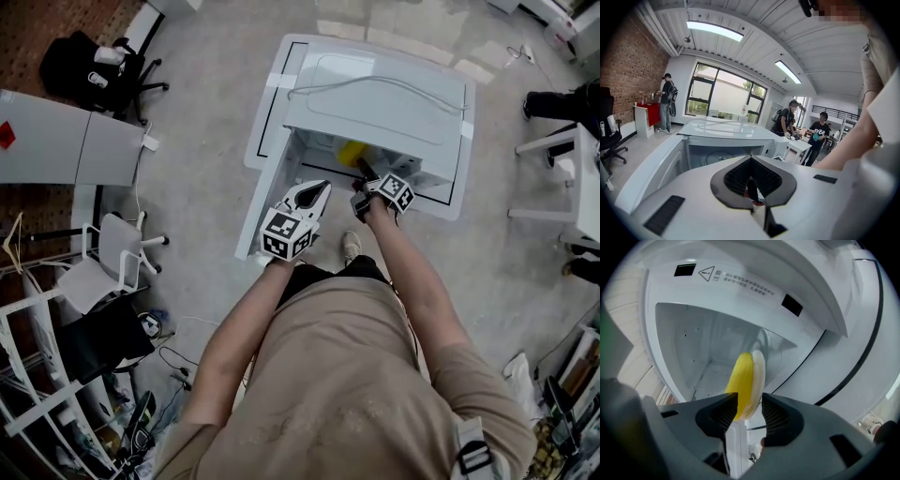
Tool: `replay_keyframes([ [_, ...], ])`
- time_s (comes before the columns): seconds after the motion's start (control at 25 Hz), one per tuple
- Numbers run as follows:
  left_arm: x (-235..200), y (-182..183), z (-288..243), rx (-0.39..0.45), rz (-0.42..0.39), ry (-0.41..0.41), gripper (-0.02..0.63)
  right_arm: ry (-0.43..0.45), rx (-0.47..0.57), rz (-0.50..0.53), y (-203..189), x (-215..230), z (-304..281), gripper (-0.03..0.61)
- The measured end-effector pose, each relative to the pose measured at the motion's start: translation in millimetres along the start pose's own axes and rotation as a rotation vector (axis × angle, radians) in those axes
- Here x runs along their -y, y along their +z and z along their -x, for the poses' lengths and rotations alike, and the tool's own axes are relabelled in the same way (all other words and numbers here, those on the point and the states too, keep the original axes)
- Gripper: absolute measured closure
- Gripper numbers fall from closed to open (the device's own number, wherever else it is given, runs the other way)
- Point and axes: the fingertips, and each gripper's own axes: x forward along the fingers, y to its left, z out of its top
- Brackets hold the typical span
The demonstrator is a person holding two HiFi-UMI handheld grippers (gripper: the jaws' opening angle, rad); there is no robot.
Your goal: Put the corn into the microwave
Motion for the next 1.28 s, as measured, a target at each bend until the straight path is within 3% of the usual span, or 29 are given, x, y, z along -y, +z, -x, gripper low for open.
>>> replay_keyframes([
  [0.24,7.1,-6.5,-3.1,-0.021,0.004,-0.024,0.607,-0.015,-0.125,0.201,-16.0,-2.6,0.9,0.417],
  [0.36,11.3,-7.8,-4.1,-0.026,0.004,-0.033,0.607,-0.101,-0.179,0.417,-22.3,6.5,6.0,0.416],
  [0.52,13.6,-8.9,-5.4,-0.027,0.003,-0.037,0.607,-0.239,-0.174,0.703,-22.6,26.9,16.9,0.416],
  [0.72,11.9,-10.1,-7.1,-0.040,0.004,-0.037,0.607,-0.293,-0.148,0.978,-22.8,17.7,17.1,0.365],
  [1.16,7.6,-6.6,-3.0,-0.028,0.029,-0.029,0.607,-0.334,-0.152,1.056,-12.4,15.2,-7.1,0.365],
  [1.28,5.1,-7.9,-1.6,-0.030,0.034,-0.023,0.607,-0.357,-0.140,1.032,-6.9,14.8,-13.8,0.365],
])
